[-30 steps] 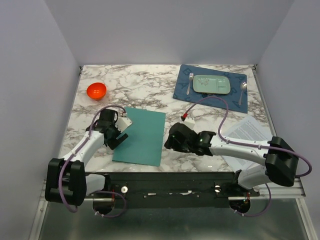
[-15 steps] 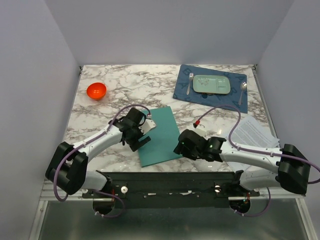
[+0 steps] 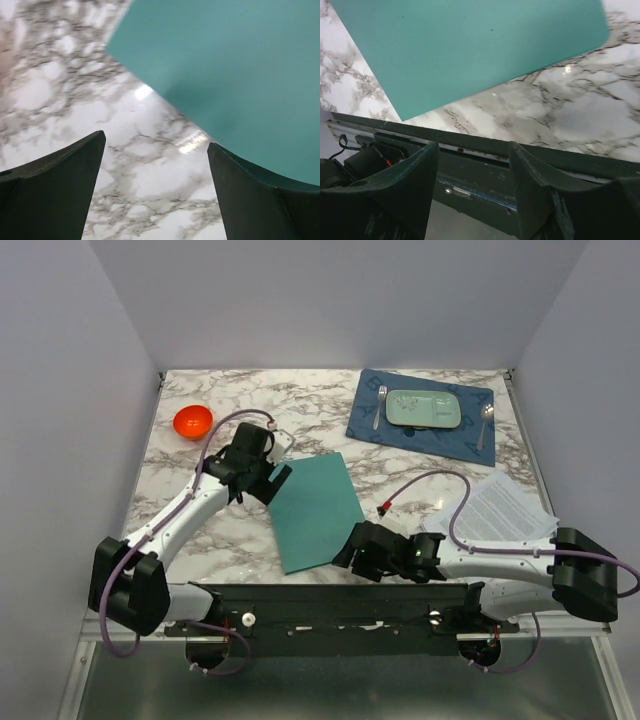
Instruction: Put the files into the folder
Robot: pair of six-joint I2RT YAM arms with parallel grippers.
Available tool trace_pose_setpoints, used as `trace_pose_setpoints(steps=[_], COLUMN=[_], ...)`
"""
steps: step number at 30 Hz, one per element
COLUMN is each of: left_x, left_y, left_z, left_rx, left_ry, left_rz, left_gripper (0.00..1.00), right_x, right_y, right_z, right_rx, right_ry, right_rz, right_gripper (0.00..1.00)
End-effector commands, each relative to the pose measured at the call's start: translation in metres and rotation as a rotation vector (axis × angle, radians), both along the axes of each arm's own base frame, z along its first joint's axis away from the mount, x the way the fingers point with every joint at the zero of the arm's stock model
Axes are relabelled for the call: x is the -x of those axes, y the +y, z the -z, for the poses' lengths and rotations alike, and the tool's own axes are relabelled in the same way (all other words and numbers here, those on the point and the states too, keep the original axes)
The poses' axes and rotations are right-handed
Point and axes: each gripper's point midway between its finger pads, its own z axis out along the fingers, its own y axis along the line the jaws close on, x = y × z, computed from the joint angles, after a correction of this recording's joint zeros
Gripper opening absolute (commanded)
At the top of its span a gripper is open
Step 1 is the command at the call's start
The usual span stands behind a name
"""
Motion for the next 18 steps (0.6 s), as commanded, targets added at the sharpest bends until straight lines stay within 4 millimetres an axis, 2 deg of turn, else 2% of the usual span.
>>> trace_pose_setpoints(steps=[1,2,5,8,18], left_x=[-0.061,-0.067,-0.086,-0.098,-0.125], left_y=[0.046,0.054,0.061,0.063,0.054], left_z=[-0.024,-0.026,-0.027,-0.019,0.012], left_rx=[-0.029,-0.047,-0.077,-0.079,-0.083], left_ry=[-0.152,-0.174,-0.226,-0.224,-0.171], left_rz=[-0.284,-0.322,-0.374,-0.417,-0.463], left_gripper=[0.99,0.99,0.99,0.99,0.99], right_x=[-0.004,-0.007,-0.013,-0.014,-0.013], right_y=[0.029,0.039,0.048,0.051,0.071], right_z=[0.003,0.000,0.000,0.010,0.025], right_rx=[-0.104,-0.150,-0.206,-0.218,-0.269], right_ry=[-0.003,-0.014,-0.026,-0.005,0.075], right_rz=[0.036,0.043,0.076,0.104,0.170], right_gripper=[0.66,0.66,0.66,0.66,0.62])
